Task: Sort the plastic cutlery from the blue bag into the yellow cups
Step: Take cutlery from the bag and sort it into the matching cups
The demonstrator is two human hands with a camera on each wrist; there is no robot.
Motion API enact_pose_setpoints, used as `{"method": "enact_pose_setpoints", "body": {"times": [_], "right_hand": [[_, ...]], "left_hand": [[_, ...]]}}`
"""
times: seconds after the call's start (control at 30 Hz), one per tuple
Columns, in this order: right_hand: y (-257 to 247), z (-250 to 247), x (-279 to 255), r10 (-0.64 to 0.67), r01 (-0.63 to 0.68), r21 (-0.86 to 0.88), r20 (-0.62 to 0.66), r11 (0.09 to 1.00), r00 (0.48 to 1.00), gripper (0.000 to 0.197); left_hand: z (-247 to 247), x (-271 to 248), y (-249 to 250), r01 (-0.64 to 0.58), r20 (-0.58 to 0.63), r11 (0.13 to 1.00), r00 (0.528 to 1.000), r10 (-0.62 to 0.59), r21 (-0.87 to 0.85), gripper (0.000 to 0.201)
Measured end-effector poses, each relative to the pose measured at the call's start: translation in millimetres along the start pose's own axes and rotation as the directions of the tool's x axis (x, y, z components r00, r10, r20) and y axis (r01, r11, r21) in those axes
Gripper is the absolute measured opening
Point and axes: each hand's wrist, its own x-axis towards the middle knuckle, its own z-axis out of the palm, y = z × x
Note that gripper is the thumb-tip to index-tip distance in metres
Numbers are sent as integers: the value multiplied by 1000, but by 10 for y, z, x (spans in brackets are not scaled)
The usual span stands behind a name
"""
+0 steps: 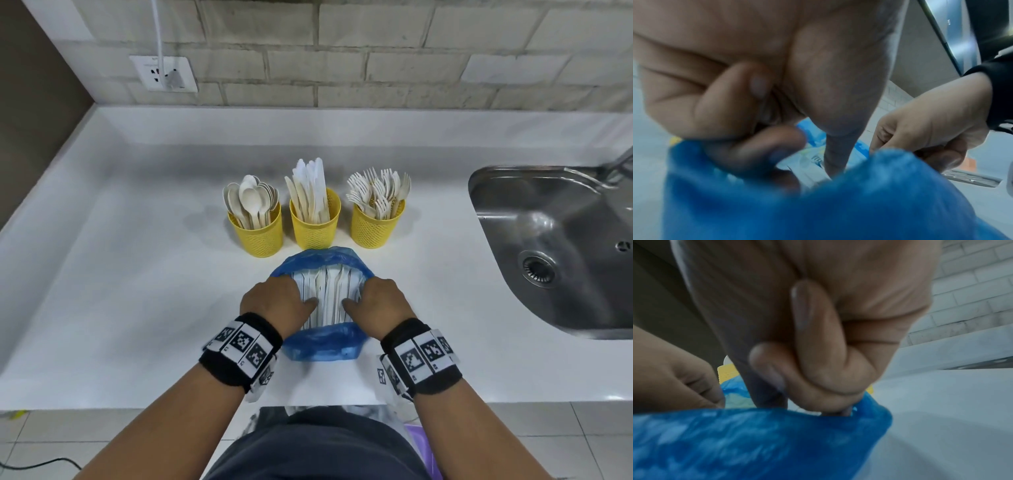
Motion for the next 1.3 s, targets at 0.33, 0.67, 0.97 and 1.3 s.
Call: {"method": "enact_pose_setpoints", "body": {"times": [0.33, 0.67, 0.97, 1.3], "right_hand": [[-41, 158, 102, 9, -2, 97, -64, 995, 998, 22], [-41, 254, 157, -6, 27, 309, -69, 951, 998, 30], [-60, 206, 166, -76, 82, 332, -29, 940, 997, 31], [-35, 226, 121, -33, 45, 525, -33, 850, 999, 14]], "left_hand": [[141, 123, 114, -8, 4, 946, 1000, 10, -324, 30], [125, 138, 88, -30, 79, 884, 994, 76, -466, 17], [107, 130, 38, -20, 104, 852, 991, 87, -523, 36], [166, 133, 9, -11, 105, 793, 990, 94, -609, 81]]}}
